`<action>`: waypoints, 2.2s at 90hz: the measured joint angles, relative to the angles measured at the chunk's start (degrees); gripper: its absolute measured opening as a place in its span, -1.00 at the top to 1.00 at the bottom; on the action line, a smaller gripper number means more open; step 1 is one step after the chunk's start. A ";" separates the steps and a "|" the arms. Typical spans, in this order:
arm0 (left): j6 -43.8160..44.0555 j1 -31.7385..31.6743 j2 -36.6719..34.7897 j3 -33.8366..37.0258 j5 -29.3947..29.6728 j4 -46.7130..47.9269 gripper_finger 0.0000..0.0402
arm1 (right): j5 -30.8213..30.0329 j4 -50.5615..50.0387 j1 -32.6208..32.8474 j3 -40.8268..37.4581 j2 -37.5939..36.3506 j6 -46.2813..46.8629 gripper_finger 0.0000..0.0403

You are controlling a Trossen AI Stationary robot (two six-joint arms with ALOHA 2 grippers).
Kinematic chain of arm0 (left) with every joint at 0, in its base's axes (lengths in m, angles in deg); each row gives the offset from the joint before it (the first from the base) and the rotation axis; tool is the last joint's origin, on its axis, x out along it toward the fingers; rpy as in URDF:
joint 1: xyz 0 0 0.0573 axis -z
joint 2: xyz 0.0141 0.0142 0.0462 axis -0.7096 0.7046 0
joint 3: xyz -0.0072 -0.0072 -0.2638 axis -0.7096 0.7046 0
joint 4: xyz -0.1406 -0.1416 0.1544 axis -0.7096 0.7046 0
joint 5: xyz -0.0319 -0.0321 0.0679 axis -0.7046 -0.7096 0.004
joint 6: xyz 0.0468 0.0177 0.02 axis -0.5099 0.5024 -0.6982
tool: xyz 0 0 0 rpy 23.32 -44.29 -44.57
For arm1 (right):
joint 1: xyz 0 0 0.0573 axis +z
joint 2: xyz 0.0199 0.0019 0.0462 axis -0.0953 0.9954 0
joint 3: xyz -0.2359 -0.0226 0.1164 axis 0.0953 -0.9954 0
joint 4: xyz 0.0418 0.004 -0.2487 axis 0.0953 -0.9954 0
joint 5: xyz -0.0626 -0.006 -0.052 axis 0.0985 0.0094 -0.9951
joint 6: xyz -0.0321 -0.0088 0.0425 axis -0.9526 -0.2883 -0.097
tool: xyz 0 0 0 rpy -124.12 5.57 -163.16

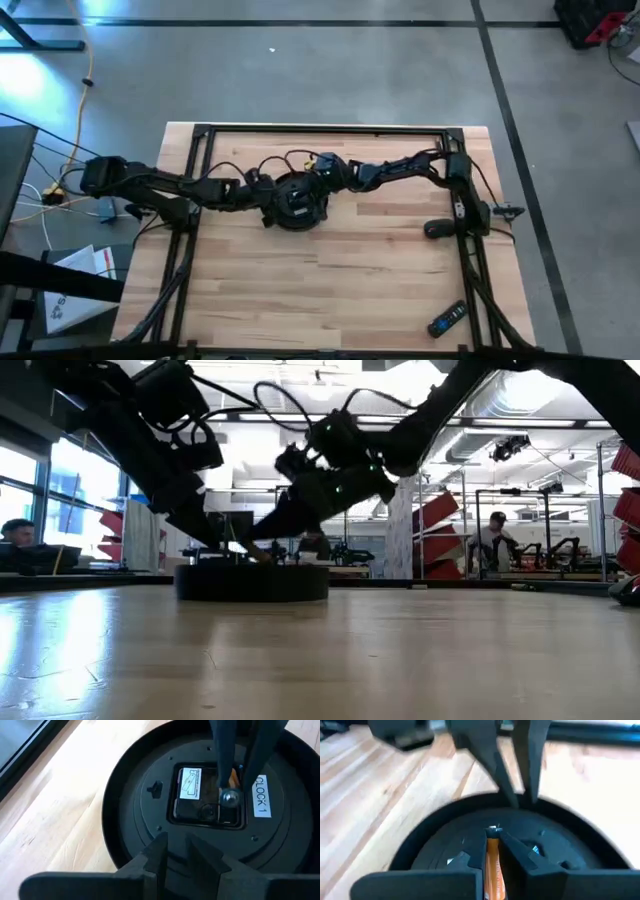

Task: Insert battery
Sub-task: Insert the yellow battery into the white-black wall clock

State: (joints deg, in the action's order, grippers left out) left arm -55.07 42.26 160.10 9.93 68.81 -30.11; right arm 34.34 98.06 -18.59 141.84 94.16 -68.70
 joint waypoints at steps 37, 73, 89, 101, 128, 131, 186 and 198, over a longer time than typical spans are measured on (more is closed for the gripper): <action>-0.47 0.26 0.02 0.33 -1.78 -6.67 0.74 | -1.16 -0.73 -1.11 -0.43 -3.33 1.09 0.92; 5.10 2.40 0.02 16.22 -2.85 -35.31 0.74 | -5.12 1.34 0.46 -4.78 -3.40 3.52 0.92; 5.07 2.40 0.02 16.20 -2.87 -35.60 0.74 | -7.43 1.01 0.55 -4.98 -3.42 3.45 0.92; 5.07 2.38 0.02 16.20 -2.85 -35.60 0.74 | -9.14 -0.15 0.50 -4.98 -3.42 3.45 0.92; 4.64 2.34 0.02 16.18 -2.18 -35.83 0.74 | -9.57 -1.01 0.55 -4.98 -3.42 2.97 0.92; 4.65 2.34 0.02 16.19 -1.69 -35.89 0.74 | -9.57 -1.03 0.53 -4.98 -3.42 2.97 0.92; 1.51 -0.83 0.02 16.17 -4.60 -38.91 0.47 | -8.94 -2.50 -0.76 -4.98 -3.42 -0.04 0.84; 0.55 -1.18 0.02 16.17 -4.40 -38.97 0.35 | -8.48 -2.26 -1.08 -4.98 -3.42 -0.03 0.73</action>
State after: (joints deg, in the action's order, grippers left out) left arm -54.52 41.08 160.13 26.10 64.41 -69.08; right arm 25.86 95.80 -19.67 136.86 90.74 -68.73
